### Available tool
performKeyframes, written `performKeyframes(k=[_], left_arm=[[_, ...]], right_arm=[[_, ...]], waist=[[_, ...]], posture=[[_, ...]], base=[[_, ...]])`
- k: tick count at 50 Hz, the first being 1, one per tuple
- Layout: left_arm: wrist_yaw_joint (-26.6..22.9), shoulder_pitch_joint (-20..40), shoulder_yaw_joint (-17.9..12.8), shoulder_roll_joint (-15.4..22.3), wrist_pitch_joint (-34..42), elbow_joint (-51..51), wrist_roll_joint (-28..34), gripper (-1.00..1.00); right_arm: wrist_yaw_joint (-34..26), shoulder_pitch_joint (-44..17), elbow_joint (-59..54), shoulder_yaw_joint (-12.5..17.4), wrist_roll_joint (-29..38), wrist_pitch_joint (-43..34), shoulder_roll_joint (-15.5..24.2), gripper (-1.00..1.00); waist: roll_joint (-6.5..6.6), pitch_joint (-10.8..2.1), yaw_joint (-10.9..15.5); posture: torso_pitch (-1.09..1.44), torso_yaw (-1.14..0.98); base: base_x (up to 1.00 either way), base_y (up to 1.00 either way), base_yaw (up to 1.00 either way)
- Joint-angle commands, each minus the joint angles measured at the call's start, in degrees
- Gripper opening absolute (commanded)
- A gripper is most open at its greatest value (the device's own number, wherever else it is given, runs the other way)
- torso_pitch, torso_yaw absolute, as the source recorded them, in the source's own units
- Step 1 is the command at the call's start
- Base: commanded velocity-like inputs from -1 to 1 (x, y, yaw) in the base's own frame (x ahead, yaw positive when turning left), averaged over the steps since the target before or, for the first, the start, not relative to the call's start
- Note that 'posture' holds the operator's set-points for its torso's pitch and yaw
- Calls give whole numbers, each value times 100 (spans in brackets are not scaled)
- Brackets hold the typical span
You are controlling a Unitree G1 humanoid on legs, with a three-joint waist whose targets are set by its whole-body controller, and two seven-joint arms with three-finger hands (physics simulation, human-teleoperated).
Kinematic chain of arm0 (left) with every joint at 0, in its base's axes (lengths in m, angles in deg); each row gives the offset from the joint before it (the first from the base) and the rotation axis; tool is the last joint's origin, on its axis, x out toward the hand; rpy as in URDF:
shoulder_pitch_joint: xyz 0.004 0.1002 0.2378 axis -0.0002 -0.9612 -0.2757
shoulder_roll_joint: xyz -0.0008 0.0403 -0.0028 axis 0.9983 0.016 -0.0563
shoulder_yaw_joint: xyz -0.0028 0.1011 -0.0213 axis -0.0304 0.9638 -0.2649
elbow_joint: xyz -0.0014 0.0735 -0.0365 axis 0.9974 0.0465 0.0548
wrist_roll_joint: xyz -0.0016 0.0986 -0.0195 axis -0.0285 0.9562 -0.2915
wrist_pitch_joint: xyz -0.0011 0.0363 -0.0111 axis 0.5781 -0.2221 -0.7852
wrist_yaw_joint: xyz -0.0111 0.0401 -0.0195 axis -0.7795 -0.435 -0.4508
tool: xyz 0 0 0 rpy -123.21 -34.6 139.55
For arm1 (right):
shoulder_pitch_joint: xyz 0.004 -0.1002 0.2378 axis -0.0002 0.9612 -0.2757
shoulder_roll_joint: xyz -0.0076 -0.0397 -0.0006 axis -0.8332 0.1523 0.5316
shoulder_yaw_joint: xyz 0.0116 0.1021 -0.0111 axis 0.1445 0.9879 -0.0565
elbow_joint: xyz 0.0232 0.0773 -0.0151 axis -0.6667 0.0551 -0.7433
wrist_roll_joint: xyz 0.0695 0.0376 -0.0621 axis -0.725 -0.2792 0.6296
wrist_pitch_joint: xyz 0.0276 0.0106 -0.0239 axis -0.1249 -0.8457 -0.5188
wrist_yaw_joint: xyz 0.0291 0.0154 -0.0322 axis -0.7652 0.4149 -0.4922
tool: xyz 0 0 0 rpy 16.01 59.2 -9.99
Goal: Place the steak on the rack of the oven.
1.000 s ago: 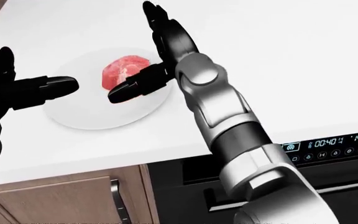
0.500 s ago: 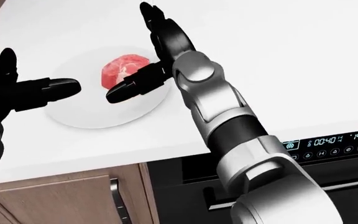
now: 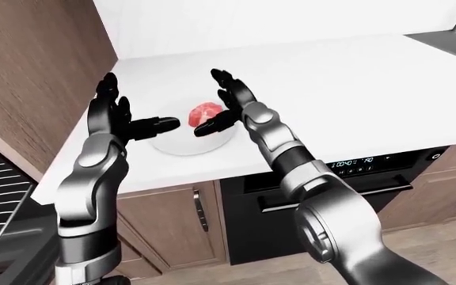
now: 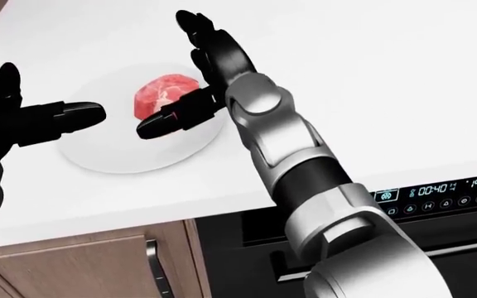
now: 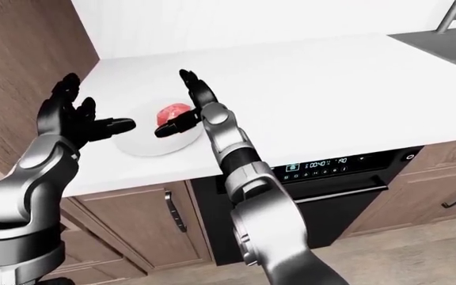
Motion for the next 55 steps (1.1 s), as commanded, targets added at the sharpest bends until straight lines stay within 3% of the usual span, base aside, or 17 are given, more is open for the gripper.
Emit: performKeyframes(k=[1,55], left_arm=[[-1,166,-29,56,-213,-174,16,100],[-27,30,-54,38,-237,-242,17,100]], right_arm=[[21,-245,218,15,-4,191,33,89],[173,-313,-104,69,171,235,-14,80]], waist=[[34,-171,-4],[42,-177,0]], posture=[[0,0],[0,0]], base=[[0,0,0],[0,0,0]])
